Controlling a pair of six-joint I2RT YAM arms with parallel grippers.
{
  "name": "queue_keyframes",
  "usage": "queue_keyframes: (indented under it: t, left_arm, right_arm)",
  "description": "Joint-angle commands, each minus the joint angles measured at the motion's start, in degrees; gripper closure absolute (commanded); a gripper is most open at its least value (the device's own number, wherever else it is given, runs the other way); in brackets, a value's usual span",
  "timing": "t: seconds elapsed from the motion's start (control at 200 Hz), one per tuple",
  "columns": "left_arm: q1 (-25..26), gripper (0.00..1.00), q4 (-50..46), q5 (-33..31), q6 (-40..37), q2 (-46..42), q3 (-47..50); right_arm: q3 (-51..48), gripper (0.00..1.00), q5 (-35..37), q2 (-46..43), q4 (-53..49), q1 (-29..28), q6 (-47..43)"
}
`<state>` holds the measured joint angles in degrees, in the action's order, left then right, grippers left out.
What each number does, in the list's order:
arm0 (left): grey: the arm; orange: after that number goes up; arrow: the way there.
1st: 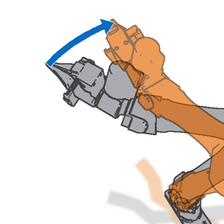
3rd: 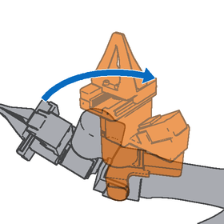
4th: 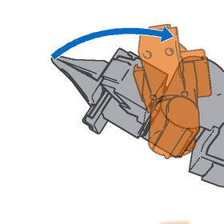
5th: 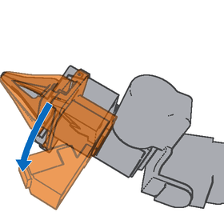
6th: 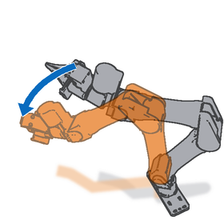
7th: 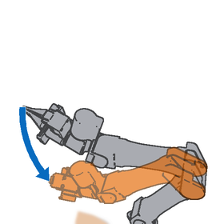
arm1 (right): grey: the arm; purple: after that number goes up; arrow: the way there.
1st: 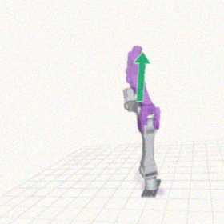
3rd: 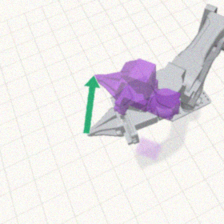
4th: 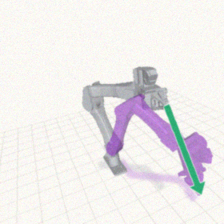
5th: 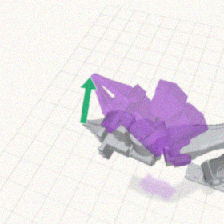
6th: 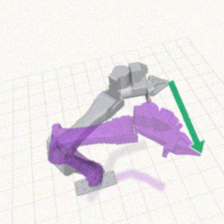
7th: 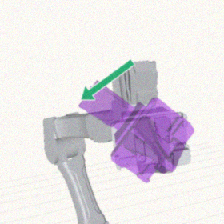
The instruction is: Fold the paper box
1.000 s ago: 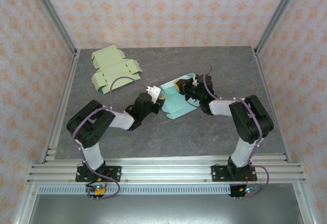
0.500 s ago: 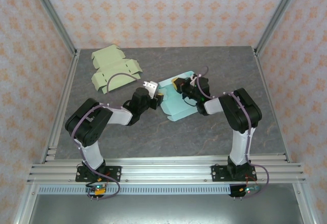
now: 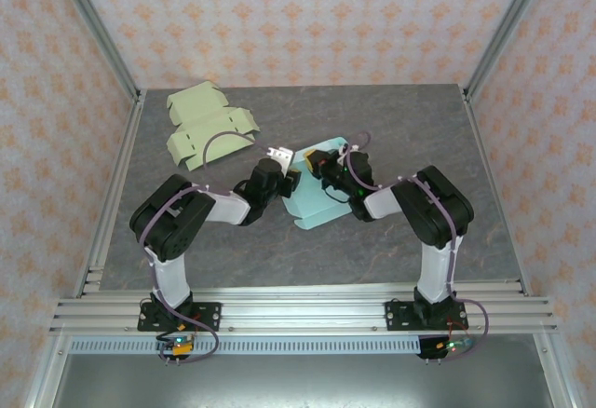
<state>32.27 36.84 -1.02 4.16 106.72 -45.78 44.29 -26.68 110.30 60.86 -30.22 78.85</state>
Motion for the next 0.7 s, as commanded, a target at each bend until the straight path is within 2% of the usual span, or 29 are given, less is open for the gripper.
queue_keyframes:
  t: [0.0, 0.15, 0.225, 0.31, 0.435, 0.511, 0.661, 0.696]
  left_arm:
    - [0.4, 0.59, 1.3, -5.4, 4.3, 0.9, -1.1]
    - [0.6, 0.79, 1.8, -6.6, 4.8, 0.9, -0.9]
    - [0.9, 0.82, 2.2, -7.6, 4.6, 0.8, -0.5]
    - [1.2, 0.85, 3.2, -6.8, 3.3, 0.6, 0.1]
    - [1.3, 0.87, 5.0, -5.4, 0.9, 0.2, 1.7]
    - [1.2, 0.87, 5.1, -5.4, -0.6, -0.4, 2.5]
    - [1.4, 0.87, 6.8, -3.6, -5.6, -3.0, 5.8]
    - [1.3, 0.86, 7.5, -2.2, -7.3, -3.8, 7.0]
  right_arm:
    - [-1.8, 0.93, 3.2, -2.2, -1.5, -0.8, 1.8]
    - [-3.2, 0.88, 5.1, -2.3, -1.2, -2.0, 1.9]
    - [-3.4, 0.82, 5.2, -2.5, -0.8, -2.6, 2.1]
    - [-4.5, 0.71, 4.9, -4.7, -2.0, -2.6, 1.2]
    - [-6.7, 0.61, 4.7, -13.8, -9.1, -1.9, -5.2]
    - [-5.8, 0.56, 4.5, -21.6, -19.4, -1.7, -12.5]
    - [2.6, 0.52, 4.2, -34.2, -49.5, -1.7, -29.4]
    - [5.4, 0.49, 5.1, -35.6, -56.8, -1.6, -33.7]
